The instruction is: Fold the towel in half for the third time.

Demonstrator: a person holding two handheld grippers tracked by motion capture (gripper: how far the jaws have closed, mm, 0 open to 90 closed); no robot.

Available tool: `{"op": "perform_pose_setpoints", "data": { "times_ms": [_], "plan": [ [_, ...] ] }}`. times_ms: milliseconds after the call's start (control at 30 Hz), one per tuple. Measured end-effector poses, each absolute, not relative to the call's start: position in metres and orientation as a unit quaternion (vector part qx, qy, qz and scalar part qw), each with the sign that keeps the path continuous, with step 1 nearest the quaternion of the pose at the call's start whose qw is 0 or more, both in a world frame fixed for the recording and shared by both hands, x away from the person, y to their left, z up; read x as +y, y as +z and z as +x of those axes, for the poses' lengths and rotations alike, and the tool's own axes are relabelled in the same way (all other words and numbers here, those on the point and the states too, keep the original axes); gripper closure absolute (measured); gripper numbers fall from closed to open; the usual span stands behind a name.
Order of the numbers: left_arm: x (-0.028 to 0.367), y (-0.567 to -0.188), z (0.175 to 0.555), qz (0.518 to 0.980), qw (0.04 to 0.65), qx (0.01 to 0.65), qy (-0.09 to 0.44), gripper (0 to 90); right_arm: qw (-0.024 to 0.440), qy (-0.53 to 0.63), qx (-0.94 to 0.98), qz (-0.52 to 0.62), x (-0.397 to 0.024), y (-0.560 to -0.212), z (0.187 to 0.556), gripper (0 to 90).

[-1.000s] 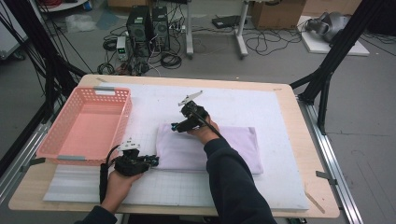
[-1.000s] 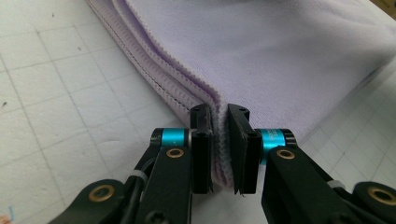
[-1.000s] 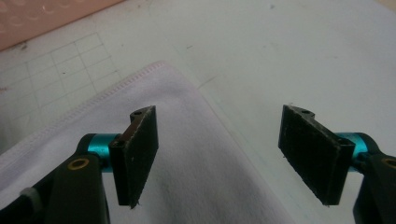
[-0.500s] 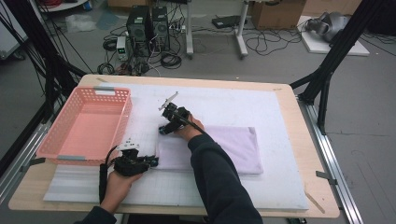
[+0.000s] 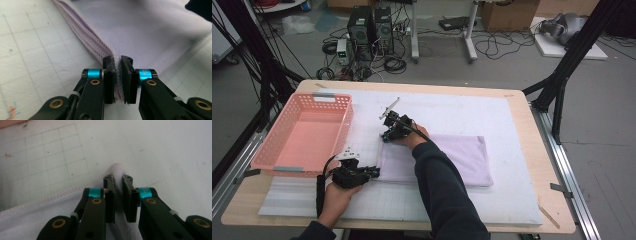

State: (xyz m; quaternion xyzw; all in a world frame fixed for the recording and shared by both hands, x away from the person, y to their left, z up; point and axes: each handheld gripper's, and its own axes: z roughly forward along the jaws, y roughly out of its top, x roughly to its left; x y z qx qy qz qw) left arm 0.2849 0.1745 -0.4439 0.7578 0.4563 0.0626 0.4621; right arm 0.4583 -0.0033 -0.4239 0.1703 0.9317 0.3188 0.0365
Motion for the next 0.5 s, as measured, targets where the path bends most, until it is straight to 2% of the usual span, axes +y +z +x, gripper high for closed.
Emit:
{"op": "perform_pose_setpoints", "data": {
  "times_ms": [200,500],
  "plan": [
    [0.187,-0.430,0.281,0.737,0.487,0.461,0.082,81.7,0.049,0.361,0.915,0.176,-0.003,-0.413,0.455,82.7],
    [0.179,-0.417,0.280,0.708,0.547,0.441,0.064,81.6,0.060,0.405,0.895,0.179,-0.024,-0.388,0.450,82.7]
  ]
}}
